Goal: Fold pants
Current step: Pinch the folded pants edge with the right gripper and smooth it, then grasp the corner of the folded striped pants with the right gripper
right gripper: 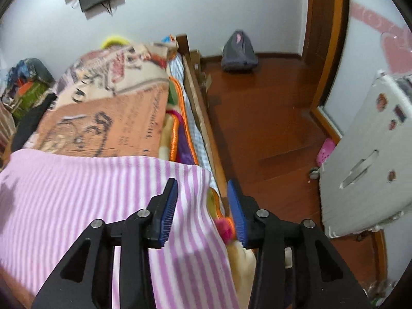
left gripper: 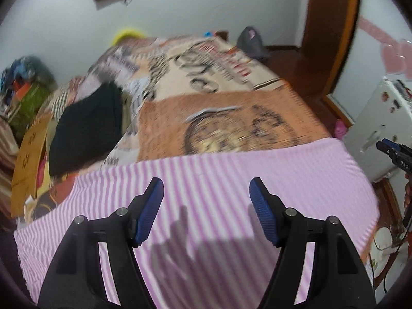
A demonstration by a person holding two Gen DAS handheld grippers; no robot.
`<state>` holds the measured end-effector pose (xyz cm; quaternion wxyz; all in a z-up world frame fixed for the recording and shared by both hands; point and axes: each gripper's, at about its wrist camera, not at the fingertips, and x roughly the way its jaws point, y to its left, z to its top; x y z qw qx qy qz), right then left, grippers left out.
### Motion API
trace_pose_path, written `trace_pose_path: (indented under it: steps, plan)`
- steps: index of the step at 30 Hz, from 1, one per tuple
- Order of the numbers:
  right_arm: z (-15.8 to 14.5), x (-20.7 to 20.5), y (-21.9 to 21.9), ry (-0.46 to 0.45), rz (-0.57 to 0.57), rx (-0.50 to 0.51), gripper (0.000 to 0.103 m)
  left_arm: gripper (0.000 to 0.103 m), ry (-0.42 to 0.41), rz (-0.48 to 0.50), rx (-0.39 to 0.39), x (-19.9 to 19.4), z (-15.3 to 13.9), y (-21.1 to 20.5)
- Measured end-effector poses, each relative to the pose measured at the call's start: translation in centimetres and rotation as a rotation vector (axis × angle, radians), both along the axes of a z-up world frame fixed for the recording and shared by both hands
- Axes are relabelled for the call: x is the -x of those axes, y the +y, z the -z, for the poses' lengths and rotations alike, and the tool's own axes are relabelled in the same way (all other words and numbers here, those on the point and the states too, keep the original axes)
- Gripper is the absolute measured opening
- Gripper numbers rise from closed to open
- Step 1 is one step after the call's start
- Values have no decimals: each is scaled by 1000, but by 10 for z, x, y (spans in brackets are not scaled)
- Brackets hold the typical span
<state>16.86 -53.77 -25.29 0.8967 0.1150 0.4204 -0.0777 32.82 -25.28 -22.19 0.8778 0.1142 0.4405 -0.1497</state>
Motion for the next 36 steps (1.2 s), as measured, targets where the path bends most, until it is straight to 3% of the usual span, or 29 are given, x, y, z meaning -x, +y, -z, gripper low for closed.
trace_pose_path:
  steps: [4,8,14,19,21,25,29,36]
  plan:
    - [-26,41,3,-61,15,-17,43,69,-34,85,11,28,-15,-32]
    - [-33,80,12,-93,43,-63,50,69,-3,154,25,50,-8,-62]
    - [-12,117,26,-75,85,-141,53,69,76,239,5,77,27,-105]
    - [27,139,28,-19,151,-277,54,69,156,266,-32,87,64,-128]
    - [41,139,31,1,170,-328,54,69,186,263,-45,87,78,-134]
    - [61,133,36,-4,208,-405,54,71,137,279,-99,94,87,-144]
    - [71,125,32,-33,230,-508,54,77,126,290,-109,97,92,-148]
    - [87,111,28,-45,255,-590,54,79,128,285,-104,93,94,-150]
